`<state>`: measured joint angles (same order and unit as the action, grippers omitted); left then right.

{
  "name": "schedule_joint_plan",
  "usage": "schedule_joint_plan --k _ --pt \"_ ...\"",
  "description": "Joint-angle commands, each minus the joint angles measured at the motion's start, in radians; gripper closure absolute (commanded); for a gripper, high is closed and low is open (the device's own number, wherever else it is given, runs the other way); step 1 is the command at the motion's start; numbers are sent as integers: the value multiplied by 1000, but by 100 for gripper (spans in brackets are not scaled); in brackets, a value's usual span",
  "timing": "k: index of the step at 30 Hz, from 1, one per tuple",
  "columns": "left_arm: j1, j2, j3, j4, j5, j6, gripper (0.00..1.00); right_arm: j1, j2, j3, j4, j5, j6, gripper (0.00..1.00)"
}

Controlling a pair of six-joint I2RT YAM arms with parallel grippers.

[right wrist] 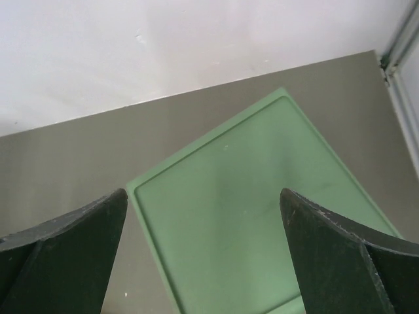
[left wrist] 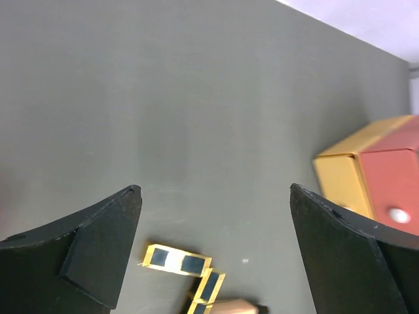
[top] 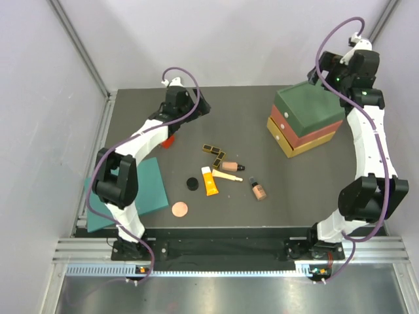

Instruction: Organize the makeup

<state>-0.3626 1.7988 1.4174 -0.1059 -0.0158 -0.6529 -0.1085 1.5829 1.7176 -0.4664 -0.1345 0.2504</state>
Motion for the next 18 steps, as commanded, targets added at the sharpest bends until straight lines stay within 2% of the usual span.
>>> schedule_joint_plan --k 1,4,7,8,10,11,13,14,18 --pt "-33 48 78 49 68 -53 1 13 -28 5 15 -13 -31 0" --pt "-39 83 91 87 149 -106 1 15 -15 8 8 -17 -31 0" --pt "-48 126 74 224 235 -183 1 15 15 23 -35 -36 -48 18" --pt "-49 143 69 271 308 -206 1 15 25 27 -47 -40 -53 41" --pt "-62 192 71 385 352 -272 1 15 48 24 -70 -63 -51 58" --pt "-68 209 78 415 384 -290 1 13 58 23 -80 -66 -50 75" --pt "-88 270 135 440 416 -342 1 15 80 14 -89 -83 -30 94" --pt "-94 293 165 437 431 -356 1 15 91 13 -94 -85 -28 100" --pt "-139 393 326 430 505 -404 4 15 123 -4 -104 -99 -14 100"
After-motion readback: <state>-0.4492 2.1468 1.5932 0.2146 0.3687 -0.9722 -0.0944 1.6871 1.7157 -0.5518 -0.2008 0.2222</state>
